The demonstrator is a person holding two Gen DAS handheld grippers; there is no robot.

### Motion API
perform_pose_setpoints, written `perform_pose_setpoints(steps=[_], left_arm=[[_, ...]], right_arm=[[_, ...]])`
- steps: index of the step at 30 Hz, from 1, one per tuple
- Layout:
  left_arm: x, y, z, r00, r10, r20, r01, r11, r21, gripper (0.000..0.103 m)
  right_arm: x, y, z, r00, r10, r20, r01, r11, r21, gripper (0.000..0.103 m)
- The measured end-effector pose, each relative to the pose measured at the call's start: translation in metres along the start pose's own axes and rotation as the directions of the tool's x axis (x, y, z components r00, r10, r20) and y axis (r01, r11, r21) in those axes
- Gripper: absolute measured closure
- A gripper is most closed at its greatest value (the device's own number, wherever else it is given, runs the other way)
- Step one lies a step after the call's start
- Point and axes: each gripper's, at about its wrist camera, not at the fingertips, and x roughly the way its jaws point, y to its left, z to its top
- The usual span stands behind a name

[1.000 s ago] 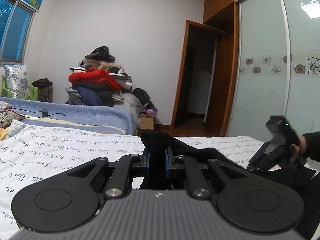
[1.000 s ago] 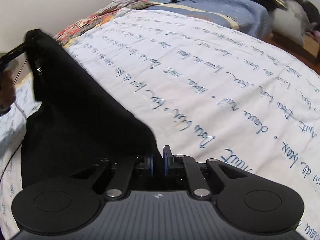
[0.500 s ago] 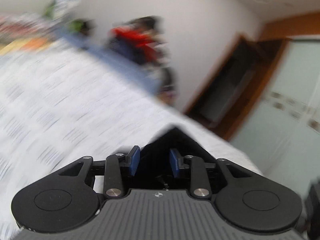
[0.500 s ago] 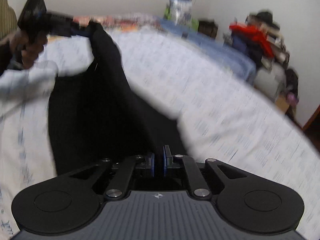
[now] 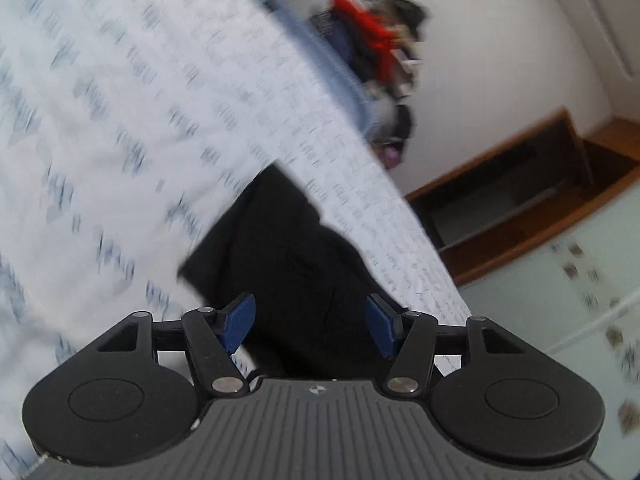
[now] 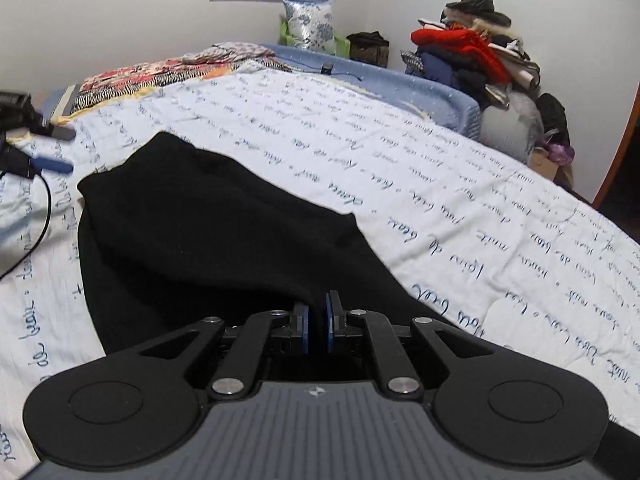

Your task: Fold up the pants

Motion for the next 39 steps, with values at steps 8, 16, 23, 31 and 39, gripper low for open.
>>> perform_pose_setpoints(steps=[8,16,23,31,39], left_arm=[[0.017,0.024,0.007,0.998,0.023,-0.064,-0.035,0.979,-0.203,0.043],[0.038,0.019,0.0,0.99,0.015,-0.137,-0.05,0.966,-0.254,0.043],[0.051,0.013,0.003,0.989,0.02,-0.143,-0.059,0.961,-0.272,0.038],[0.056,0.004,0.002,0.981,0.101,-0.168,-0.136,0.969,-0.209,0.046],[0.037,-0.004,0.008,0.984,0.122,-0.13,-0.141,0.98,-0.142,0.08]], right_arm=[[-0.007,0.001,0.008,1.0,0.002,0.019,-0.002,1.0,0.023,0.094],[-0.006,-0.001,0.009,1.0,0.01,0.024,-0.011,0.999,0.042,0.094],[-0.005,-0.002,0.008,1.0,0.015,0.026,-0.016,0.998,0.052,0.094],[-0.006,-0.002,0.006,1.0,0.014,0.024,-0.016,0.998,0.062,0.094],[-0.009,-0.002,0.008,1.0,0.017,0.025,-0.018,0.998,0.068,0.094]])
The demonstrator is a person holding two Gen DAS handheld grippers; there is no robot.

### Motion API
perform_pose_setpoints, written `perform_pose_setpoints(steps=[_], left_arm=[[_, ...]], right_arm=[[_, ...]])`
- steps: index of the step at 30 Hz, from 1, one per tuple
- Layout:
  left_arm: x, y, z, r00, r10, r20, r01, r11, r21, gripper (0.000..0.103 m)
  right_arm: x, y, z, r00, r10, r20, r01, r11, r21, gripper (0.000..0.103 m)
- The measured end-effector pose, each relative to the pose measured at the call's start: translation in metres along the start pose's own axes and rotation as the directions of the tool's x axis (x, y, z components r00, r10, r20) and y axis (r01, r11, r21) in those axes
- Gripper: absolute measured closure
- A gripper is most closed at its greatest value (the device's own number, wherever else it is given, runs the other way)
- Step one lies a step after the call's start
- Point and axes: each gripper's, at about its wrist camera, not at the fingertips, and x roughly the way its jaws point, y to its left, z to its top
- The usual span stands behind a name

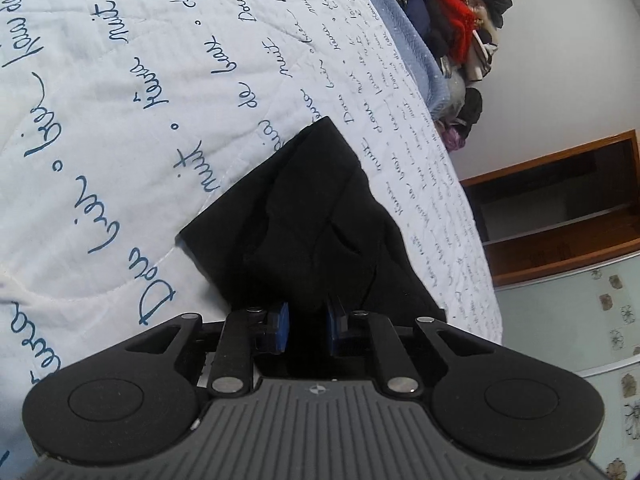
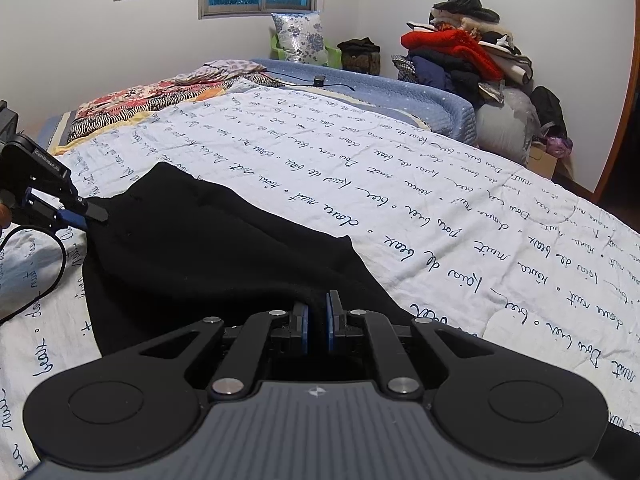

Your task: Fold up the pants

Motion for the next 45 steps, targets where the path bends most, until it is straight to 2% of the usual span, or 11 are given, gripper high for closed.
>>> perform_pose_setpoints(steps=[6,8,9,17,20,24,29,36,39,42,45], left_arm=[[0.013,0.0,0.001,1.0,0.03,0.004,-0.03,1.0,-0.005,0.058],[0.01,-0.01,0.002,0.998,0.042,0.039,-0.045,0.997,0.058,0.072],[0.007,-0.014,0.005,0.998,0.042,0.049,-0.046,0.996,0.081,0.093],[-0.029,-0.027,0.038,0.995,-0.023,0.098,0.006,0.986,0.168,0.094],[-0.001,0.005,0.039,0.995,0.094,-0.013,-0.092,0.989,0.119,0.094],[-0.009,0.015,0.036,0.999,0.05,-0.013,-0.049,0.997,0.068,0.094],[-0.008,0.025,0.031,0.997,0.08,-0.022,-0.078,0.994,0.076,0.082],[-0.01,0.03,0.007,0.993,-0.067,0.1,0.044,0.976,0.214,0.053],[-0.009,0.041,-0.013,0.967,-0.191,0.17,0.126,0.935,0.332,0.045],[-0.011,0.053,-0.024,0.938,-0.267,0.222,0.184,0.924,0.335,0.045],[-0.01,0.057,-0.018,0.929,-0.291,0.227,0.222,0.932,0.288,0.045]], right_arm=[[0.004,0.003,-0.001,1.0,0.005,-0.01,-0.005,1.0,-0.001,0.094],[0.003,0.003,0.0,1.0,0.005,-0.013,-0.006,1.0,-0.005,0.094],[0.002,0.004,0.0,1.0,0.004,-0.012,-0.004,1.0,-0.009,0.094],[-0.029,0.028,0.006,0.998,-0.003,0.058,0.009,0.993,-0.118,0.094],[-0.014,0.055,-0.017,0.998,0.044,-0.043,-0.051,0.984,-0.172,0.094],[0.002,0.072,-0.037,0.992,0.043,-0.119,-0.067,0.976,-0.205,0.094],[-0.005,0.068,-0.036,0.992,0.077,-0.098,-0.09,0.986,-0.143,0.094],[-0.005,0.045,-0.055,0.989,0.127,-0.074,-0.115,0.982,0.149,0.081],[-0.034,0.021,-0.071,0.991,0.129,-0.041,-0.109,0.937,0.332,0.023],[-0.082,-0.024,-0.096,0.99,0.112,0.084,-0.139,0.839,0.527,0.018],[-0.134,-0.092,-0.132,0.976,-0.012,0.218,-0.162,0.63,0.76,0.018]])
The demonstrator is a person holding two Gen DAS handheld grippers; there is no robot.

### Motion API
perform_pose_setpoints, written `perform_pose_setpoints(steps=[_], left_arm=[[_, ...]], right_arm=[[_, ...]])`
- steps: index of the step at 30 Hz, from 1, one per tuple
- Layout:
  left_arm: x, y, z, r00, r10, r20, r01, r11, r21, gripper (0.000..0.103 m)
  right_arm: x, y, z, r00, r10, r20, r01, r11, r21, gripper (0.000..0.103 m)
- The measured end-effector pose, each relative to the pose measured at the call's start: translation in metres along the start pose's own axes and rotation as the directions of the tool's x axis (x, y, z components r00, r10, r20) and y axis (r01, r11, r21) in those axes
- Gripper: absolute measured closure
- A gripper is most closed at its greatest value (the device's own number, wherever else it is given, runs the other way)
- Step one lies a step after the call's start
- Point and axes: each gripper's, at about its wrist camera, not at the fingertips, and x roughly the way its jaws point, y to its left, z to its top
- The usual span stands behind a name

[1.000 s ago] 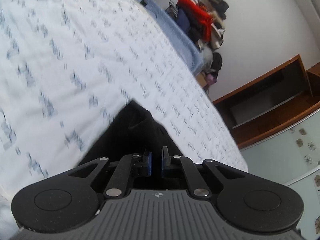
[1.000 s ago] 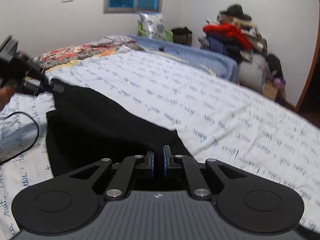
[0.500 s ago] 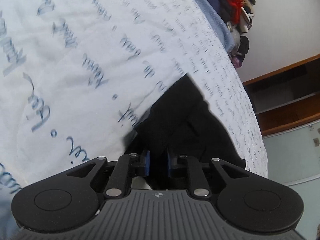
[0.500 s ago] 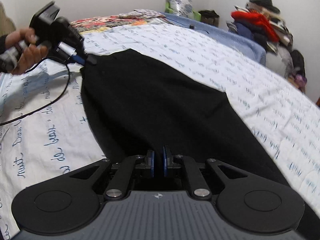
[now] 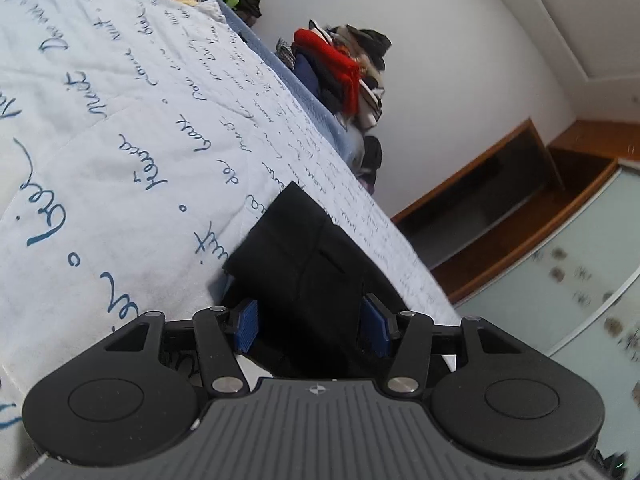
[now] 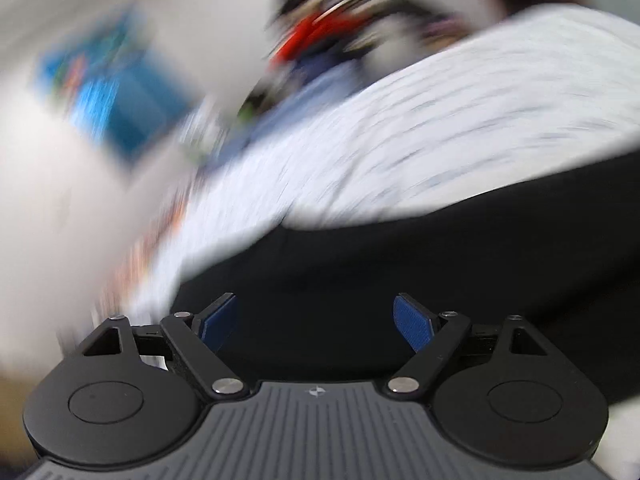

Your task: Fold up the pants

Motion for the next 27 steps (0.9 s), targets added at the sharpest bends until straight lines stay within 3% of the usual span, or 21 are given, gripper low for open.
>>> perform_pose_setpoints(steps=[1,3,5,7,10,15,19,20,22,24,27], left_arm=[[0.0,0.0,0.0,1.0,-0.004,0.0,0.004,1.0,-0.002,0.045],[-0.001,0.001,0.001,1.0,-0.006,0.001,0.006,1.0,-0.003,0.045],[-0.001,0.001,0.0,1.0,-0.006,0.002,0.006,1.0,-0.004,0.045],[0.001,0.001,0.0,1.0,-0.007,0.002,0.007,1.0,-0.005,0.045],[0.001,0.002,0.001,1.0,-0.003,0.002,0.003,1.0,0.0,0.045],[0.0,-0.004,-0.001,1.0,0.031,-0.001,-0.031,0.999,0.033,0.045],[0.002,-0.018,-0.005,0.996,0.086,0.004,-0.085,0.99,0.112,0.045],[0.003,-0.02,-0.005,0.995,0.095,0.002,-0.095,0.988,0.118,0.045],[0.002,-0.029,-0.005,0.99,0.138,0.001,-0.137,0.98,0.148,0.045],[-0.004,-0.045,-0.008,0.984,0.177,0.008,-0.176,0.968,0.179,0.045],[-0.023,-0.072,-0.015,0.992,0.123,-0.002,-0.12,0.97,0.213,0.044]], right_arm=[[-0.017,-0.023,0.009,0.998,-0.015,0.068,0.008,0.994,0.11,0.018],[-0.044,-0.07,0.019,0.981,-0.076,0.177,0.01,0.937,0.348,0.017],[-0.049,-0.102,0.02,0.981,-0.083,0.174,-0.015,0.868,0.497,0.017],[-0.037,-0.112,0.015,0.992,-0.065,0.104,-0.003,0.834,0.551,0.017],[-0.014,-0.099,0.013,0.998,-0.066,0.014,0.049,0.854,0.517,0.017],[0.011,-0.073,0.004,0.996,0.03,-0.084,0.016,0.862,0.507,0.016],[0.029,-0.07,-0.017,0.978,0.168,-0.121,-0.062,0.795,0.603,0.016],[0.033,-0.066,-0.021,0.977,0.17,-0.128,-0.061,0.802,0.595,0.016],[0.036,-0.057,-0.019,0.983,0.139,-0.117,-0.052,0.832,0.552,0.014],[0.036,-0.058,-0.015,0.991,0.121,-0.061,-0.064,0.814,0.578,0.015],[0.033,-0.063,-0.018,0.995,0.099,-0.006,-0.076,0.8,0.595,0.017]])
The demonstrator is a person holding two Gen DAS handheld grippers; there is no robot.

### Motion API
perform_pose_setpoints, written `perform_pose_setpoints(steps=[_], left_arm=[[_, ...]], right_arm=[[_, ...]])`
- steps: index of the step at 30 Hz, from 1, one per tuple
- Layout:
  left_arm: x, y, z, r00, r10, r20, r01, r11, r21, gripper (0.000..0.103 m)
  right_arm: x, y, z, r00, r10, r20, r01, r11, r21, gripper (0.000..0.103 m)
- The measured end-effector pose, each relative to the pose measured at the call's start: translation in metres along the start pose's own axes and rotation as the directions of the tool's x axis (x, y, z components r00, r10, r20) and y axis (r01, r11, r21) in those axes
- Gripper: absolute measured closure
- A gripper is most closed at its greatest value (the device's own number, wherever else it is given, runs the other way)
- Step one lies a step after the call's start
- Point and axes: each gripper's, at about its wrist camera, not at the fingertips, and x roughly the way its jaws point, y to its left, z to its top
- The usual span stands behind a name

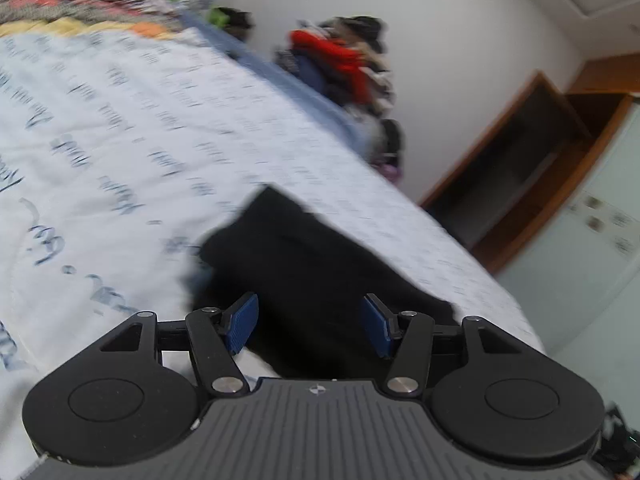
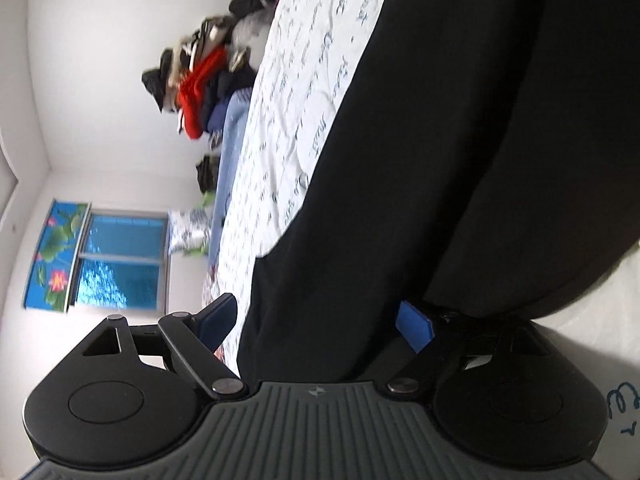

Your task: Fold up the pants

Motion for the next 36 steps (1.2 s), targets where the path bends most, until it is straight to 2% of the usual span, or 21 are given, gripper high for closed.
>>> perform_pose_setpoints(steps=[3,6,7,8,9,11,13,15,17,19,20,22,23,24,25,26,28,30,32,33,36], left_arm=[[-0.025,-0.039,-0.005,0.996,-0.085,0.03,0.083,0.994,0.067,0.041],[-0.035,-0.091,-0.016,0.983,-0.178,0.043,0.168,0.97,0.175,0.035],[-0.035,-0.112,-0.022,0.981,-0.191,0.037,0.177,0.955,0.239,0.033],[-0.032,-0.135,-0.03,0.979,-0.201,0.027,0.182,0.928,0.327,0.032],[-0.029,-0.157,-0.04,0.978,-0.207,0.024,0.177,0.886,0.427,0.031],[-0.022,-0.196,-0.064,0.976,-0.218,0.023,0.16,0.781,0.603,0.029],[-0.009,-0.225,-0.089,0.969,-0.246,0.014,0.154,0.649,0.745,0.027],[0.009,-0.249,-0.116,0.971,-0.24,-0.002,0.126,0.501,0.856,0.027],[0.03,-0.269,-0.143,0.976,-0.219,-0.013,0.088,0.336,0.938,0.027],[0.047,-0.281,-0.171,0.977,-0.208,-0.045,0.081,0.169,0.982,0.027],[0.054,-0.286,-0.183,0.975,-0.209,-0.072,0.094,0.097,0.991,0.027],[0.063,-0.289,-0.204,0.964,-0.232,-0.132,0.129,-0.03,0.991,0.028],[0.068,-0.29,-0.213,0.963,-0.225,-0.15,0.135,-0.08,0.988,0.03],[0.076,-0.291,-0.22,0.966,-0.206,-0.159,0.137,-0.117,0.984,0.034],[0.083,-0.293,-0.225,0.969,-0.184,-0.165,0.14,-0.138,0.98,0.037],[0.091,-0.295,-0.226,0.971,-0.165,-0.174,0.151,-0.141,0.978,0.039],[0.105,-0.297,-0.223,0.975,-0.121,-0.184,0.169,-0.129,0.977,0.047],[0.116,-0.299,-0.218,0.978,-0.099,-0.181,0.169,-0.12,0.978,0.048],[0.125,-0.301,-0.216,0.979,-0.078,-0.186,0.175,-0.13,0.976,0.049],[0.129,-0.302,-0.217,0.98,-0.068,-0.186,0.176,-0.134,0.975,0.056],[0.147,-0.305,-0.218,0.976,-0.006,-0.22,0.217,-0.137,0.967,0.09]], right_arm=[[0.001,-0.006,-0.004,0.998,0.048,0.037,-0.05,0.998,0.047,0.015],[0.013,-0.006,-0.009,0.995,0.089,-0.033,-0.088,0.995,0.055,0.015],[0.018,-0.002,-0.011,0.994,0.091,-0.057,-0.088,0.995,0.052,0.016],[0.02,0.001,-0.013,0.996,0.076,-0.054,-0.074,0.996,0.039,0.018],[0.02,0.004,-0.014,0.997,0.065,-0.033,-0.064,0.998,0.02,0.023],[0.022,0.006,-0.012,0.999,0.043,-0.007,-0.043,0.999,0.007,0.061],[0.023,0.002,-0.009,1.0,0.028,0.004,-0.028,0.999,0.027,0.073],[0.022,0.001,-0.009,1.0,0.01,0.02,-0.01,1.0,0.023,0.073],[0.016,-0.004,-0.012,1.0,0.014,0.018,-0.014,0.999,0.028,0.073],[0.01,-0.007,-0.013,0.999,0.041,0.021,-0.041,0.999,0.029,0.073],[0.007,-0.008,-0.014,0.998,0.056,0.027,-0.057,0.998,0.034,0.073],[0.011,-0.006,-0.012,0.997,0.078,0.025,-0.079,0.996,0.044,0.073],[0.011,-0.007,-0.012,0.996,0.086,0.022,-0.087,0.995,0.054,0.073],[0.012,-0.006,-0.011,0.995,0.095,0.017,-0.096,0.993,0.066,0.073],[0.012,-0.006,-0.011,0.995,0.102,0.016,-0.103,0.992,0.071,0.073],[0.014,-0.005,-0.011,0.994,0.106,0.016,-0.107,0.992,0.072,0.073],[0.014,-0.006,-0.011,0.993,0.119,0.014,-0.12,0.989,0.083,0.073],[0.016,-0.006,-0.01,0.991,0.134,0.009,-0.135,0.986,0.098,0.074],[0.017,-0.006,-0.01,0.989,0.145,0.005,-0.144,0.984,0.106,0.074],[0.018,-0.005,-0.011,0.989,0.149,0.006,-0.149,0.983,0.106,0.074],[0.017,-0.005,-0.011,0.987,0.163,0.009,-0.163,0.98,0.11,0.074]])
